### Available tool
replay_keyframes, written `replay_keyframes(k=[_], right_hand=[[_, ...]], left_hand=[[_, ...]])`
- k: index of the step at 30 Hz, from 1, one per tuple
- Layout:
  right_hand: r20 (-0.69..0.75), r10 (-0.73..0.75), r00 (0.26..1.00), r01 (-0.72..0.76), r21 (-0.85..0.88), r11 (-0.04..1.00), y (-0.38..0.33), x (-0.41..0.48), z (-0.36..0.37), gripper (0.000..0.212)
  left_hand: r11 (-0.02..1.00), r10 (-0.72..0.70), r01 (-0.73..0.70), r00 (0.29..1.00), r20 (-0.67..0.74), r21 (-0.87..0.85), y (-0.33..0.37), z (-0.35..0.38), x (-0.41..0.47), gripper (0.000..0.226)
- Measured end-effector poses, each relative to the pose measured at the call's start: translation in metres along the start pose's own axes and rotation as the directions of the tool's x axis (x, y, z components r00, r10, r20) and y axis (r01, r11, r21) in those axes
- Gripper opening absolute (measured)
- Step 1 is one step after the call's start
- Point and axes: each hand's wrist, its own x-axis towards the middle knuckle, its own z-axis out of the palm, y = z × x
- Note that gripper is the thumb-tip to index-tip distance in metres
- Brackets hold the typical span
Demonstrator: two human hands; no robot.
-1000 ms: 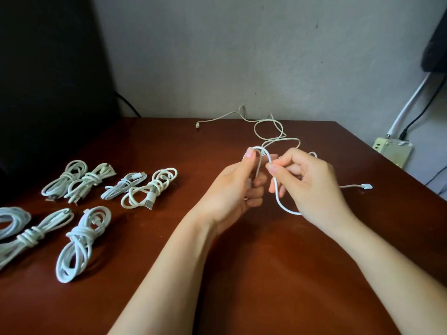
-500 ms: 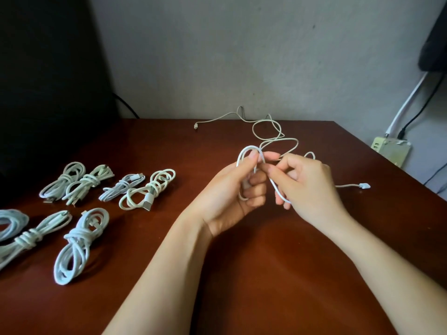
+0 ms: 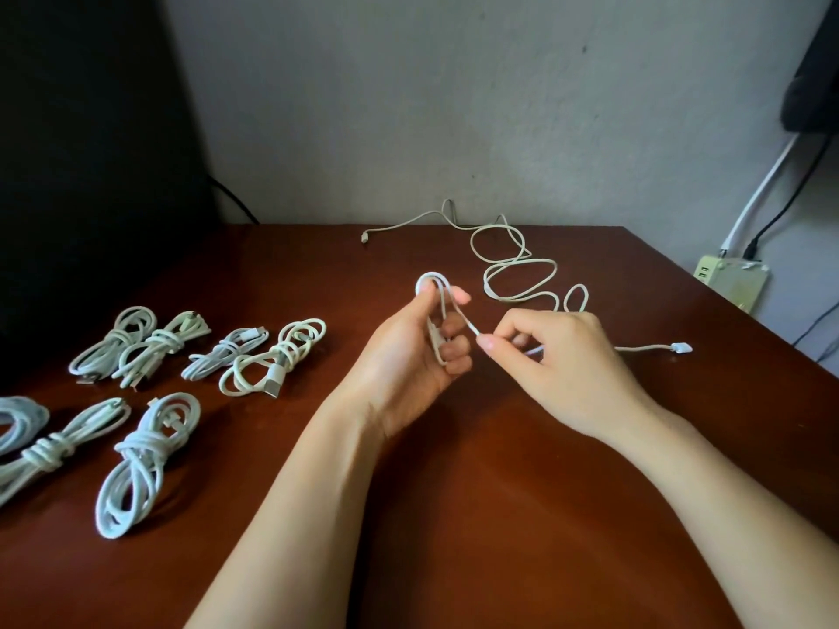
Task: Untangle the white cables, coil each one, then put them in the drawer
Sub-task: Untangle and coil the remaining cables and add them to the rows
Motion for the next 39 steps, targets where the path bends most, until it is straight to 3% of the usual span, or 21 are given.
replay_keyframes(k=[5, 9, 11, 14, 20, 23, 25, 29, 32, 34, 36, 39], right_hand=[[0.005, -0.055, 0.998, 0.055, -0.119, 0.991, 0.007, 0.003, -0.004, 0.018], [-0.079, -0.078, 0.994, 0.069, -0.101, 0.992, 0.006, 0.005, -0.006, 0.02], [-0.134, -0.072, 0.988, 0.064, -0.061, 0.996, 0.004, 0.005, -0.006, 0.021], [-0.175, 0.02, 0.984, -0.009, 0.065, 0.998, -0.001, 0.006, -0.005, 0.019], [0.119, 0.274, 0.954, -0.298, 0.364, 0.882, -0.013, 0.006, -0.006, 0.022], [0.369, 0.309, 0.876, -0.456, 0.432, 0.778, -0.015, 0.006, -0.009, 0.032], [0.495, 0.32, 0.808, -0.557, 0.464, 0.689, -0.017, 0.005, -0.009, 0.034], [0.539, 0.378, 0.753, -0.613, 0.367, 0.699, -0.015, 0.003, -0.006, 0.034], [0.433, 0.401, 0.808, -0.527, 0.225, 0.819, -0.011, 0.005, -0.008, 0.035], [0.256, 0.342, 0.904, -0.346, -0.031, 0.938, -0.007, 0.005, -0.01, 0.033], [0.152, 0.256, 0.955, -0.208, -0.271, 0.94, -0.006, 0.003, -0.014, 0.027], [0.066, 0.068, 0.995, -0.049, -0.254, 0.966, -0.002, 0.002, -0.013, 0.021]], left_hand=[[0.984, 0.121, -0.096, 0.978, -0.168, 0.148, -0.003, 0.0, 0.003, 0.032], [0.903, 0.201, -0.089, 0.953, -0.229, 0.421, -0.01, 0.001, 0.004, 0.027], [0.95, 0.152, -0.073, 0.958, -0.245, 0.302, -0.007, 0.001, 0.002, 0.027], [0.995, 0.043, -0.058, 0.985, -0.166, -0.086, 0.004, 0.0, -0.001, 0.03], [0.852, 0.053, -0.094, 0.994, -0.095, -0.516, 0.012, -0.004, -0.001, 0.038], [0.793, 0.071, -0.134, 0.989, -0.129, -0.594, 0.013, -0.011, 0.003, 0.038], [0.806, 0.089, -0.173, 0.981, -0.174, -0.566, 0.012, -0.015, 0.007, 0.038], [0.87, 0.102, -0.205, 0.964, -0.244, -0.449, 0.009, -0.018, 0.01, 0.038], [0.906, 0.057, -0.166, 0.96, -0.275, -0.39, 0.007, -0.016, 0.011, 0.036], [0.93, 0.017, -0.119, 0.959, -0.283, -0.348, 0.005, -0.014, 0.01, 0.037], [0.957, -0.008, -0.081, 0.952, -0.306, -0.277, 0.005, -0.012, 0.01, 0.039], [0.989, -0.008, -0.047, 0.928, -0.372, -0.138, 0.004, -0.012, 0.009, 0.041]])
